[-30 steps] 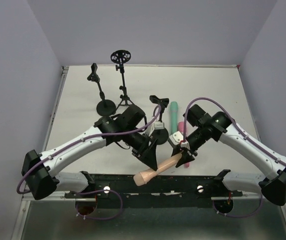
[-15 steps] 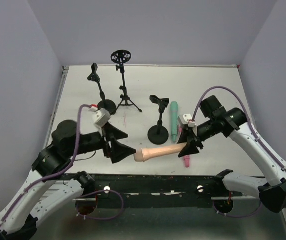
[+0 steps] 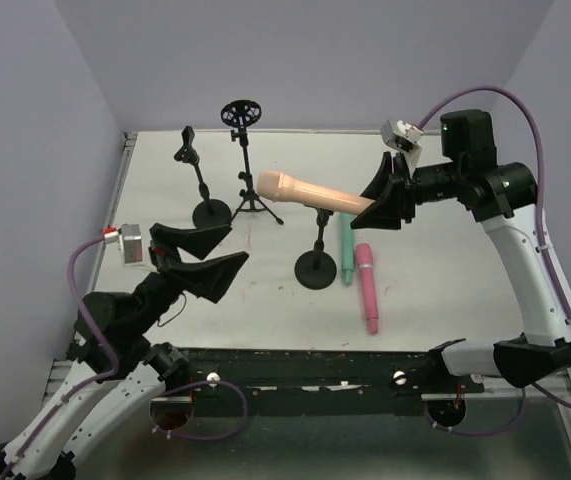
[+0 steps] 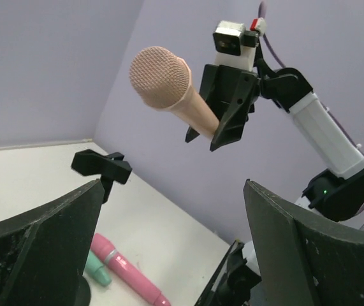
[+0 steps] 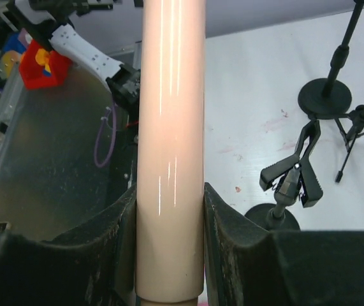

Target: Attach the microphones to the stand

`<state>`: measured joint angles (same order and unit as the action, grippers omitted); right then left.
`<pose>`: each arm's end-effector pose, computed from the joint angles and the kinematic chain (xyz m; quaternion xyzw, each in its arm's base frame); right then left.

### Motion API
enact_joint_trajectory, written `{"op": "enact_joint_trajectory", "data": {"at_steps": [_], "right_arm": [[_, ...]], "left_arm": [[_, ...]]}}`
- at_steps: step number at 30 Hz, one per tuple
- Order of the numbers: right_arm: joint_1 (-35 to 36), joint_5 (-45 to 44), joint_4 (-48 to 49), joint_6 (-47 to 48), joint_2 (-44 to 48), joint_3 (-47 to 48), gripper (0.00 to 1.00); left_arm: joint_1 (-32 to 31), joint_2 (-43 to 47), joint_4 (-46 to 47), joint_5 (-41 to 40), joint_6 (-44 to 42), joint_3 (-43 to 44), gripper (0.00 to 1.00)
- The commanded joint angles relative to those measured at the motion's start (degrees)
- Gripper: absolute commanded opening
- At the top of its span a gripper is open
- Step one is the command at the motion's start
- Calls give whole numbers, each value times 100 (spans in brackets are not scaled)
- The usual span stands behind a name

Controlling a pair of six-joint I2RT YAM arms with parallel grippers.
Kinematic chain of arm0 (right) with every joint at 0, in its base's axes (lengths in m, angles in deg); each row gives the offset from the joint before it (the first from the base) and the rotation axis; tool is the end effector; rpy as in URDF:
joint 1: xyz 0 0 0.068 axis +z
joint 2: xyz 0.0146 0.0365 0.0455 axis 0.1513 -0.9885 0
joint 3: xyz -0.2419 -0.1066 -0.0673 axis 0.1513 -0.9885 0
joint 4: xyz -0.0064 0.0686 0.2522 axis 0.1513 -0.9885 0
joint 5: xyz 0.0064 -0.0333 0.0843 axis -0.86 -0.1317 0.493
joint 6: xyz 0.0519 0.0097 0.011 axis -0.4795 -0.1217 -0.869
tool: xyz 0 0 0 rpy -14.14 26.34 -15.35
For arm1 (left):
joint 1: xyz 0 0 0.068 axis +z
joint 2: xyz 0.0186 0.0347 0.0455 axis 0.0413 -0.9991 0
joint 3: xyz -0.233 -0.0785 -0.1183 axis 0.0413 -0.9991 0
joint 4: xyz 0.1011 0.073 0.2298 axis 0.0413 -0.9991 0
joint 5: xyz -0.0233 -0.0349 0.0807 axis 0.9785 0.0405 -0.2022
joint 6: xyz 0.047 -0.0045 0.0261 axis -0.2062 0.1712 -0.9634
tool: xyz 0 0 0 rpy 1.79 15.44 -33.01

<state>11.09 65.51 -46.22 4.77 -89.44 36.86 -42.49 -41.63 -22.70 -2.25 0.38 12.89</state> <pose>0.1970 0.1061 0.4640 -0.5162 0.5903 0.4839 0.3885 0.0458 -0.0453 0.3828 0.0837 0.5187 -0.5471 0.6516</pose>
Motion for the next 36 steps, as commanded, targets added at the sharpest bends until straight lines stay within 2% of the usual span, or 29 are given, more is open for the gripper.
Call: {"op": "enact_joint_trajectory", "data": {"at_steps": [1, 7, 8, 13, 17, 21, 28, 32, 36], "right_arm": [[-54, 610, 632, -1135, -521, 261, 13], [-54, 962, 861, -1488, -864, 481, 13], [-54, 1023, 913, -1558, -882, 499, 13], [-54, 1103, 1045, -1655, -839, 323, 14], [-54, 1156, 1221, -1760, -750, 95, 15], [-54, 1173, 1283, -1769, -742, -20, 15], [-54, 1200, 1283, -1673, -698, -169, 17], [-54, 1200, 1230, -1550, -663, -231, 17], [-54, 1252, 1186, -1462, -636, -275, 17]], "left_arm": [[-66, -1195, 2425, 227, 971, -370, 99], [-1093, -3006, 4351, -765, -328, 78, 99], [-1155, -3278, 4597, -757, -399, 157, 99], [-1428, -4237, 5565, -1881, -453, 298, 99], [-1473, -4668, 6110, -2470, -207, 368, 94], [-1481, -4871, 6226, -2716, -119, 596, 85], [-1473, -4968, 5743, -2683, 399, 887, 73], [-1464, -5030, 5734, -2585, 707, 861, 60], [-1455, -5082, 5690, -2532, 813, 905, 58]]}}
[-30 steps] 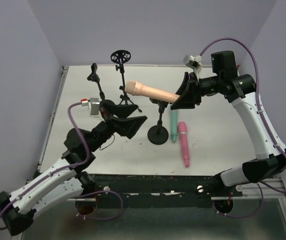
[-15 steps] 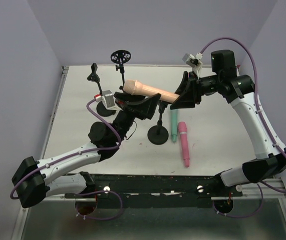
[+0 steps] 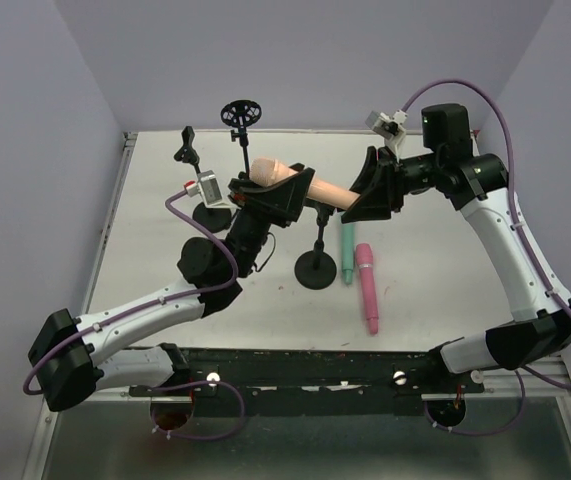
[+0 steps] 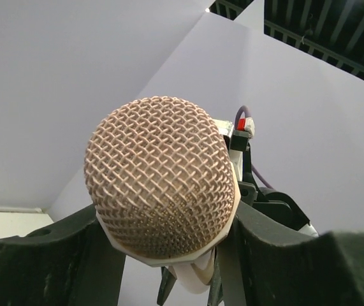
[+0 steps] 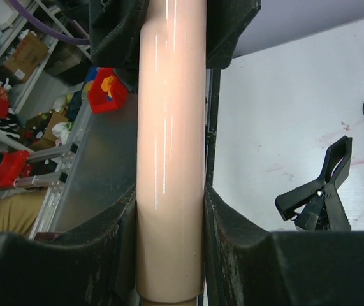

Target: Attach the microphones to the stand

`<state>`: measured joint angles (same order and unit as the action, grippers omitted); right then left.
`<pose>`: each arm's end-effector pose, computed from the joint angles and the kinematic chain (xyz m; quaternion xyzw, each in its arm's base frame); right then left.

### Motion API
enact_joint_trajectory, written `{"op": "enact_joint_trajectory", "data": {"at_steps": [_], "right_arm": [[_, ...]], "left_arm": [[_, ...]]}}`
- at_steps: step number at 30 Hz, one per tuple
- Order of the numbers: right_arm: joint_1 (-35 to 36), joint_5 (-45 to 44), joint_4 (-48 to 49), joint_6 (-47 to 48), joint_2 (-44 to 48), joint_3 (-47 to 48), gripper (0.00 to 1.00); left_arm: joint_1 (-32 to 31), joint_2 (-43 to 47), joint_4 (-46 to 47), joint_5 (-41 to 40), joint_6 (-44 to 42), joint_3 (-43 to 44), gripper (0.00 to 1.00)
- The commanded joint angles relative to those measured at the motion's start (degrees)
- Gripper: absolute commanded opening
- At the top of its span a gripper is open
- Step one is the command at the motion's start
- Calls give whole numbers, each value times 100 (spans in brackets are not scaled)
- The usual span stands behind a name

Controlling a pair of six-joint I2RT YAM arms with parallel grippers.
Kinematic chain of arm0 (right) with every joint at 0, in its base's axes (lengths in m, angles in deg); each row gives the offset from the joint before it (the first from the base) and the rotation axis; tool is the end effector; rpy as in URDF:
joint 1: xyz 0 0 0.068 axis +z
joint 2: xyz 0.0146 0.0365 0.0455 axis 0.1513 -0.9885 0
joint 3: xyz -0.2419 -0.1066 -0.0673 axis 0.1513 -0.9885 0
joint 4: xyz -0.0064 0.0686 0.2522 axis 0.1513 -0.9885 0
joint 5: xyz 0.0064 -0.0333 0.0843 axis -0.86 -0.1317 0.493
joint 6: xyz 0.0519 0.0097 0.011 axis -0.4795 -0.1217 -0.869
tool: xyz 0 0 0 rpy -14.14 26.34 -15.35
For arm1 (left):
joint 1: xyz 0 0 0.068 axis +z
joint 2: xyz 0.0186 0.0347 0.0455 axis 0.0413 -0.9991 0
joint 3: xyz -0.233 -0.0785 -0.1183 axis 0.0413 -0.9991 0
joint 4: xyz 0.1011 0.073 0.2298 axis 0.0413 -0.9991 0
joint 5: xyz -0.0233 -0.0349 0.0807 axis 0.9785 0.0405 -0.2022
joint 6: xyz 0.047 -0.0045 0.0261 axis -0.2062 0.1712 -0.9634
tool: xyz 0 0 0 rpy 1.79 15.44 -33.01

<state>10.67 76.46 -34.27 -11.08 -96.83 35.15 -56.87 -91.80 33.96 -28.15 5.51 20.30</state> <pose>0.2460 0.1236 0.4442 -0.4579 0.5871 0.5926 0.3073 0.1492 -0.1906 0.3979 -0.0879 0.4257 -0.6163 0.6567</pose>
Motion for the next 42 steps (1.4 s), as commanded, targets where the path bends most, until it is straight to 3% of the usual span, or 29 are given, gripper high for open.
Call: {"op": "enact_joint_trajectory", "data": {"at_steps": [1, 5, 7, 9, 12, 18, 21, 27, 32, 37, 42], "right_arm": [[-22, 183, -18, 123, 103, -122, 17], [-13, 201, -10, 141, 129, -183, 18], [-13, 193, 8, 132, 138, -227, 18], [-13, 184, 26, 132, 155, -245, 19], [-13, 131, 34, 132, 173, -280, 26], [-22, -176, -229, 395, 243, -87, 74], [-22, -352, -431, 580, 287, 54, 90], [-188, -817, -686, 791, 463, 300, 97], [-224, -2222, -669, 1194, 770, 46, 100], [-224, -3059, -107, 1685, 1051, -1104, 100], [-224, -2551, 490, 3030, 1394, -2562, 100]], "left_arm": [[-8, -84, 42, 75, 299, 181, 58], [1, -163, 24, 66, 317, 251, 41], [10, -189, 33, 101, 326, 269, 21], [18, -181, 24, 128, 334, 260, 10], [36, -84, -19, 189, 238, 217, 0], [194, 381, -475, 654, 80, 58, 0], [326, 776, -976, 997, -34, 14, 0], [826, 1769, -2617, 1979, -201, 49, 0], [1178, 2700, -4849, 2816, -1227, 461, 0], [1214, 3290, -6776, 2879, -2467, 525, 0], [1214, 3844, -7227, 2668, -2873, -37, 0]]}}
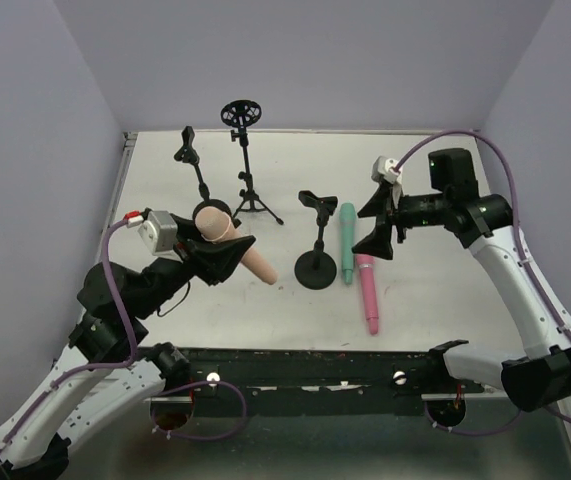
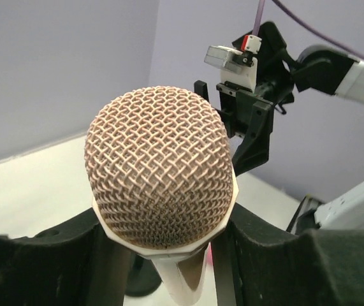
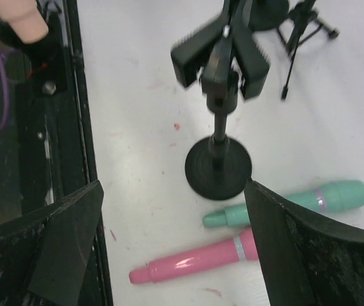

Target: Attach the microphones to the stand

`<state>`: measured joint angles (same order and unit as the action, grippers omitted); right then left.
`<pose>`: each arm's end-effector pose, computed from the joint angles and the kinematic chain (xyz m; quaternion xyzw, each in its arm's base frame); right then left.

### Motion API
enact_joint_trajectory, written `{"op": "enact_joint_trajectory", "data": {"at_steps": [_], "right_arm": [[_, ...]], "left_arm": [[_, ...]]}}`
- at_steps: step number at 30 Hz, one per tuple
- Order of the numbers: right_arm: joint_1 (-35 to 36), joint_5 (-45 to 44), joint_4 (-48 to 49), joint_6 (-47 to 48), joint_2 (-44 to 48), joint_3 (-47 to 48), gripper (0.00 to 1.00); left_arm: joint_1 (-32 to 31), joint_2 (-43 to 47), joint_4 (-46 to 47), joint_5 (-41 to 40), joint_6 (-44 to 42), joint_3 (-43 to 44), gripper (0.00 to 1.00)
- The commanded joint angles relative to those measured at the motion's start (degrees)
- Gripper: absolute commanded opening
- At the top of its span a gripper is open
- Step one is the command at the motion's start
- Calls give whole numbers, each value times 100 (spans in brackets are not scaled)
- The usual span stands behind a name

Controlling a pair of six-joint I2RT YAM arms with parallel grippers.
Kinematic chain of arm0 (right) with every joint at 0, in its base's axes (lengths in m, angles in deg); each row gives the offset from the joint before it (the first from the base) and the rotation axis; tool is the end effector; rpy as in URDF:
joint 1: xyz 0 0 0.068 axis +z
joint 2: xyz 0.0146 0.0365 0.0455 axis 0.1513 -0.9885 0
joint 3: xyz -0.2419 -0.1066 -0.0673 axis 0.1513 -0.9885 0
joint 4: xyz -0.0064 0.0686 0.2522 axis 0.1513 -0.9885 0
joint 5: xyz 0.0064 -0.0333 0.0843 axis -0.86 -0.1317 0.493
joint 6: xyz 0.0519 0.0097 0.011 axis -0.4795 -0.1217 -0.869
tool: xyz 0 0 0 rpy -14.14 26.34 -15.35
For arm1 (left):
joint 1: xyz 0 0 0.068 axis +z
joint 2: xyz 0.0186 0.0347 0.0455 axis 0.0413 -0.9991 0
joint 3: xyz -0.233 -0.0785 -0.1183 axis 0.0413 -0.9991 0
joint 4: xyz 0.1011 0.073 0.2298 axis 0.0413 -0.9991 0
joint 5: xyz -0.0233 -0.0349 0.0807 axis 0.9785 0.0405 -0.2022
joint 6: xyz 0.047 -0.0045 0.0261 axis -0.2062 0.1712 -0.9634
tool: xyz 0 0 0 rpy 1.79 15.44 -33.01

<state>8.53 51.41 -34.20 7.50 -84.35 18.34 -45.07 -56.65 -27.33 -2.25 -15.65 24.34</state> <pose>0.2138 0.0966 0.3990 -0.4939 0.6658 0.3713 0.4182 0.0742 -0.0754 0.4193 0.1760 0.5571 -0.4504 0.6751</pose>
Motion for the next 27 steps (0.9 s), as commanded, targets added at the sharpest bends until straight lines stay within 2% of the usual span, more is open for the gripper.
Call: {"op": "enact_joint_trajectory", "data": {"at_steps": [1, 7, 13, 19, 27], "right_arm": [[-10, 86, 589, 1340, 155, -1102, 100], [-9, 403, 1941, 1026, -73, -2043, 100], [17, 789, 3576, 358, -363, -2405, 99], [324, 834, 4667, -135, -679, -2607, 95], [588, 878, 5915, -1101, -838, -2879, 76]], "left_arm": [[33, 435, -1072, 87, -758, -626, 0], [33, 857, -808, 78, -477, -1242, 0], [33, 1183, -465, -89, -169, -1691, 0], [33, 1200, -430, -194, -64, -1744, 0], [33, 1051, -237, -177, -2, -1752, 0]]}}
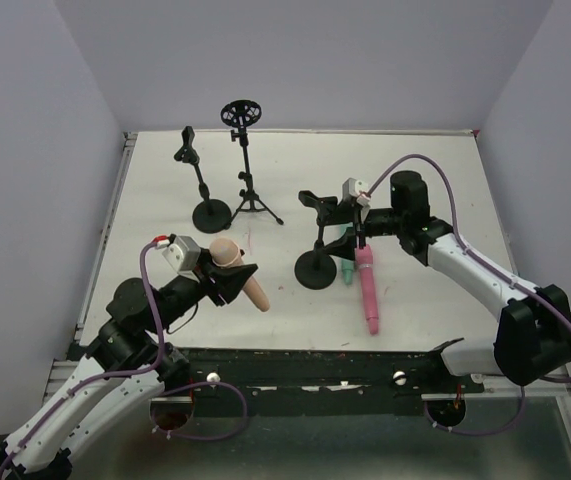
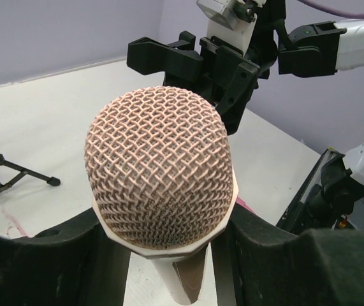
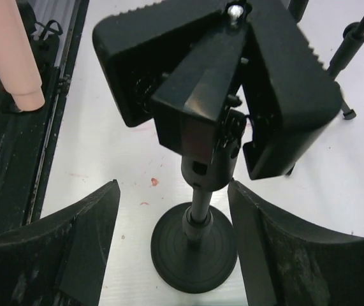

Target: Attach the microphones to the stand

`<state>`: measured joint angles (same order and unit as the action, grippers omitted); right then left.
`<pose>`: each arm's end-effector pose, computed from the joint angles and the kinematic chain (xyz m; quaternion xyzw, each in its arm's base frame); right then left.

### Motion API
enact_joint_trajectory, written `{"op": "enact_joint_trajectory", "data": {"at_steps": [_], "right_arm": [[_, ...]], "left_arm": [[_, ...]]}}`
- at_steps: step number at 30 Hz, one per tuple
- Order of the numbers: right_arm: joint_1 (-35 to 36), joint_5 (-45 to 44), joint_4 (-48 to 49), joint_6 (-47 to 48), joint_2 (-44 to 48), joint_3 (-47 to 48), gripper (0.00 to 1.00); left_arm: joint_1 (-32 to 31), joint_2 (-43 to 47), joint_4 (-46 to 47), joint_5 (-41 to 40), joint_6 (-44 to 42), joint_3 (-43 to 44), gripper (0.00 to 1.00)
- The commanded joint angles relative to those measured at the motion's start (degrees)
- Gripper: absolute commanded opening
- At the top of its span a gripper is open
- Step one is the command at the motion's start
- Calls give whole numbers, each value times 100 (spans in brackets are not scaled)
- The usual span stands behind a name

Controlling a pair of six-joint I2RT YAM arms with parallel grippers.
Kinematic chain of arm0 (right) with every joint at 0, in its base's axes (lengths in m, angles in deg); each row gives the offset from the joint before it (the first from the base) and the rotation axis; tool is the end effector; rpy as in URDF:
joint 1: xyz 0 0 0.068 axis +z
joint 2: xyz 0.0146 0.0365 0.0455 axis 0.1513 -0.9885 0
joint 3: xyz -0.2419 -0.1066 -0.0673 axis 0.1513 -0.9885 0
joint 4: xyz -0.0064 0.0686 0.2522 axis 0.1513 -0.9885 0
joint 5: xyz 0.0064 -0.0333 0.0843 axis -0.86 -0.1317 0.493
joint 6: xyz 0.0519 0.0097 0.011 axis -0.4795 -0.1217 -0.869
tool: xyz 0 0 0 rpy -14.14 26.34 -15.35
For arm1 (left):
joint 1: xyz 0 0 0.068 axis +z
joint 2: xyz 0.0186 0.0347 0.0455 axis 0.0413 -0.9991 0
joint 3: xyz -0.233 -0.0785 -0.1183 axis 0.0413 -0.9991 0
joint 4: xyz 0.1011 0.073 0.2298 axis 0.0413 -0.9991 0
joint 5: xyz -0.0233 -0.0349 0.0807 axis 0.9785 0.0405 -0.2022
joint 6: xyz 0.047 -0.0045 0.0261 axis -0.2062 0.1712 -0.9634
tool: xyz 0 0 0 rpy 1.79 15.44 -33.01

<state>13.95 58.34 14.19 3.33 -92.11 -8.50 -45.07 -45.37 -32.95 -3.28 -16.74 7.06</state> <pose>0.2567 0.1409 0.2807 -0.5404 0.5602 0.4222 0.4646 0.0724 -0.0729 0.3277 0.1875 0.6354 -0.4122 0.6255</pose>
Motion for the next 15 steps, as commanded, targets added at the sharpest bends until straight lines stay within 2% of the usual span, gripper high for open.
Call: {"op": "enact_joint_trajectory", "data": {"at_steps": [1, 8, 15], "right_arm": [[46, 176, 1182, -728, -71, -222, 74], [99, 281, 1613, -825, -237, -389, 43], [169, 667, 1483, -659, -448, -213, 22]], "left_arm": [[33, -103, 360, -66, 116, -24, 0], [33, -244, 466, 5, 151, -15, 0], [33, -200, 413, 14, 116, 3, 0]]}}
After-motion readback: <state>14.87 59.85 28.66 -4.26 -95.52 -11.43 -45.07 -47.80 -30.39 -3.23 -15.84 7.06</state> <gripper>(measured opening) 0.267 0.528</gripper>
